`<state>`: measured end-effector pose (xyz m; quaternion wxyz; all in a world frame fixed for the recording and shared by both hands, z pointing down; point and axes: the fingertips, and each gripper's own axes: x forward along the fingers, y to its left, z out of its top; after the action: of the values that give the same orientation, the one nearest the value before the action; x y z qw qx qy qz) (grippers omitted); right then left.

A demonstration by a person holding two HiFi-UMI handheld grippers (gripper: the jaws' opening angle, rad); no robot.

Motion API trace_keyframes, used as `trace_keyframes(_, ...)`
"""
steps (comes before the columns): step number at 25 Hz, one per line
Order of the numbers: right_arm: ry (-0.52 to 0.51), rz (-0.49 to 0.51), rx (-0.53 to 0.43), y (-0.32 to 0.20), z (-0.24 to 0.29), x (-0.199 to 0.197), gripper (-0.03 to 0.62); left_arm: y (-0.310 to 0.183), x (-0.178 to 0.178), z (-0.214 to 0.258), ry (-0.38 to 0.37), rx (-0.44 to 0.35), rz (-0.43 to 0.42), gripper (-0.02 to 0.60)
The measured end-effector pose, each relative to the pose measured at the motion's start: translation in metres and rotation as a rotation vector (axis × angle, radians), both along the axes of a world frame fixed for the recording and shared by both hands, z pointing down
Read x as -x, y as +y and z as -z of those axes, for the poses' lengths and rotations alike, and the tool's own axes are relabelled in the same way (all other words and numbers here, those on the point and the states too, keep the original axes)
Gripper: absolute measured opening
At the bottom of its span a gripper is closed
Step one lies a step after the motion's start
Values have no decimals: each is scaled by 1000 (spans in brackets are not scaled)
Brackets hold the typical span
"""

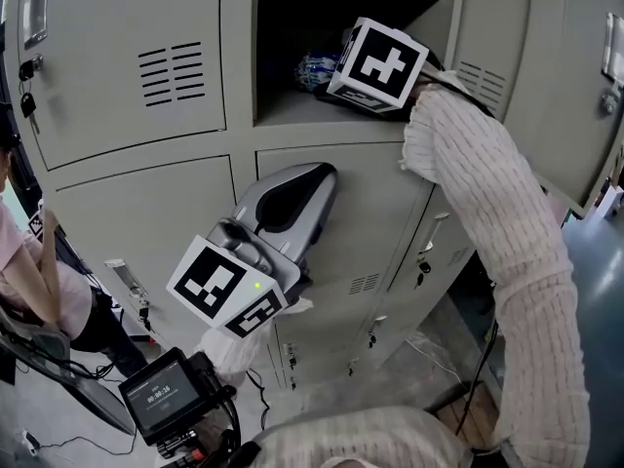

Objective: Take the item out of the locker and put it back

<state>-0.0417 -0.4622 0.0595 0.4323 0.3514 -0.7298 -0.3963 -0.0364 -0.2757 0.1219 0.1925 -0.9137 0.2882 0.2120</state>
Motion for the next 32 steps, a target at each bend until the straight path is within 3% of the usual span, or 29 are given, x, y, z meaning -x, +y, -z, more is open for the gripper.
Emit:
trace_keyframes(13, 31, 8, -76, 0, 4, 0, 318, 1, -2, 1, -3, -1, -4, 6)
trace_keyframes(17, -3, 20, -141, 4, 18, 0, 314, 1, -1, 0, 2, 2, -3, 6)
trace_keyframes(25, -30, 40, -168, 21, 20, -4, 293, 1, -2, 1, 4, 6, -2, 6)
trace_keyframes(29, -80, 86, -214, 40, 25, -8, 279, 0, -5, 1, 6, 9, 6, 6)
trace_keyframes(32, -177, 116, -273, 61, 35, -17, 267, -1, -11, -4, -8, 20, 3, 6)
